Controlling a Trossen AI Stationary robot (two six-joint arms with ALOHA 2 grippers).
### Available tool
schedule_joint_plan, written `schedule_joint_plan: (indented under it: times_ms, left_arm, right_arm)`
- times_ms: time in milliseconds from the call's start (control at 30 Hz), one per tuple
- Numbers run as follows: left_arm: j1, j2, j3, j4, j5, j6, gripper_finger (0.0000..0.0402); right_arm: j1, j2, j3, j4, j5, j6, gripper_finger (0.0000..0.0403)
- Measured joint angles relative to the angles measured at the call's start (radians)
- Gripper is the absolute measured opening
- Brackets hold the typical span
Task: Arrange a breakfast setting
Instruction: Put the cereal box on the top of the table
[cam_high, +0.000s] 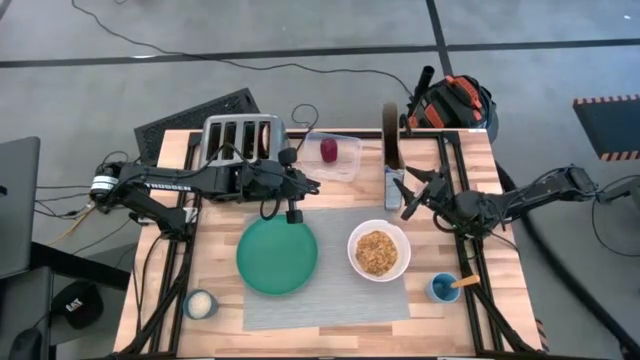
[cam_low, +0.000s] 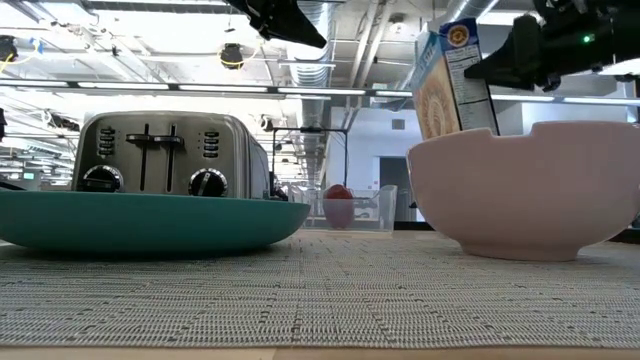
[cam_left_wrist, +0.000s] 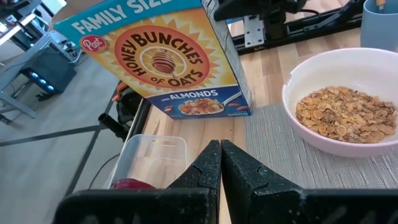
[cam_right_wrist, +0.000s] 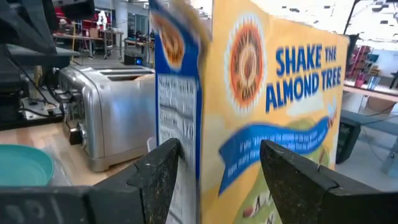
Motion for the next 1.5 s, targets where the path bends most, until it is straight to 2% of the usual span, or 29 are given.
schedule_joint_plan:
  times_ms: [333,600,1233,1367,1500]
  left_arm:
    - [0.0,0.0,0.0,-0.002,0.0,0.0,0.0]
    - [0.0,0.0,0.0,-0.004,0.0,0.001,0.0]
    - [0.003,0.0,0.0,-0.004,-0.005,0.018,0.0]
    - [0.061,0.061,-0.037,0.129,0.029,0.045,0.0]
    - [0.19,0.203,-0.042,0.122,-0.001,-0.022,0.0]
  right_arm:
    - [0.0,0.0,0.076,-0.078,0.0,-0.012,0.0255]
    - [0.02,0.0,0.155,-0.103,0.0,-0.093,0.0255]
    - [0.059,-0.001,0.33,-0.269,0.023,-0.123,0.0255]
    - [0.059,0.0,0.331,-0.288,0.023,-0.122,0.0255]
    - [0.059,0.0,0.331,-0.288,0.023,-0.116,0.0255]
